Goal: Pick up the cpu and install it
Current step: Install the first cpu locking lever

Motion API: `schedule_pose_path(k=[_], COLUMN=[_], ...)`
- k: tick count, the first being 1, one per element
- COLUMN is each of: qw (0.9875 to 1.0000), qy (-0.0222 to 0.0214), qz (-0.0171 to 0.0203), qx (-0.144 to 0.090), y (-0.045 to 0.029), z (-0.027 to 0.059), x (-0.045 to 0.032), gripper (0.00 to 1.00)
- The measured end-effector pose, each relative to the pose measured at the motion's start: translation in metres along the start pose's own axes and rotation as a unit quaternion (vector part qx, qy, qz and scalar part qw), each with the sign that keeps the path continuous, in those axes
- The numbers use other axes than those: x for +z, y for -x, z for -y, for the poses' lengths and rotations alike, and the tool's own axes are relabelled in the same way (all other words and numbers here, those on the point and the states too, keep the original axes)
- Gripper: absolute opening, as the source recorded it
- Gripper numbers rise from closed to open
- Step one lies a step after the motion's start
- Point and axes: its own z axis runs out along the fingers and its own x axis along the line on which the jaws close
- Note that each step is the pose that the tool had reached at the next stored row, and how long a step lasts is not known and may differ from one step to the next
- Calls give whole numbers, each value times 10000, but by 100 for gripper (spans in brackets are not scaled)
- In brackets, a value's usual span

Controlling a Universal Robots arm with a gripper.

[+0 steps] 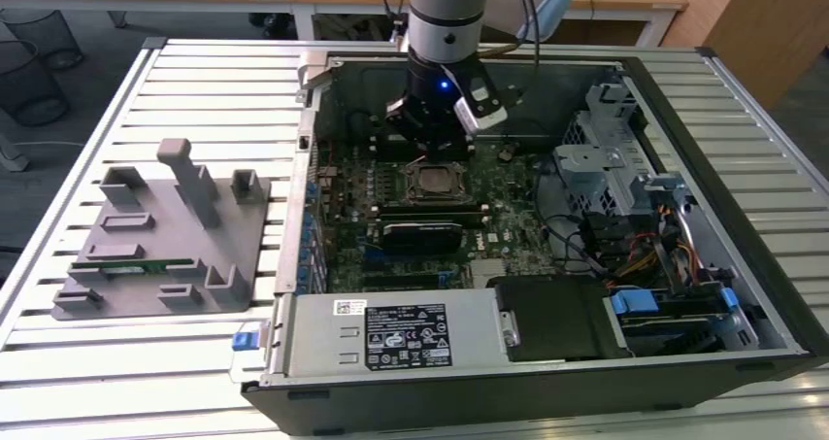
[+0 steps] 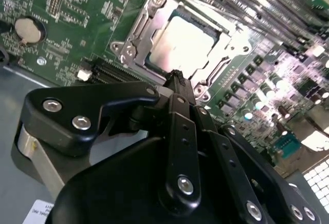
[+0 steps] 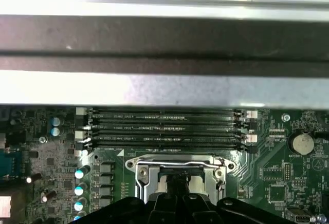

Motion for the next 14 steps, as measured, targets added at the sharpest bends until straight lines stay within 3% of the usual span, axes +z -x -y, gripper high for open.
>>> schedule_pose_path(k=[2, 8, 14], qw=[10000, 9999, 9999], qy=[39, 40, 40], qz=[-3, -10, -10], qx=[-8, -155, -155], y=[0, 0, 3], z=[-13, -82, -154], x=[2, 3, 7], gripper=[11, 11, 11])
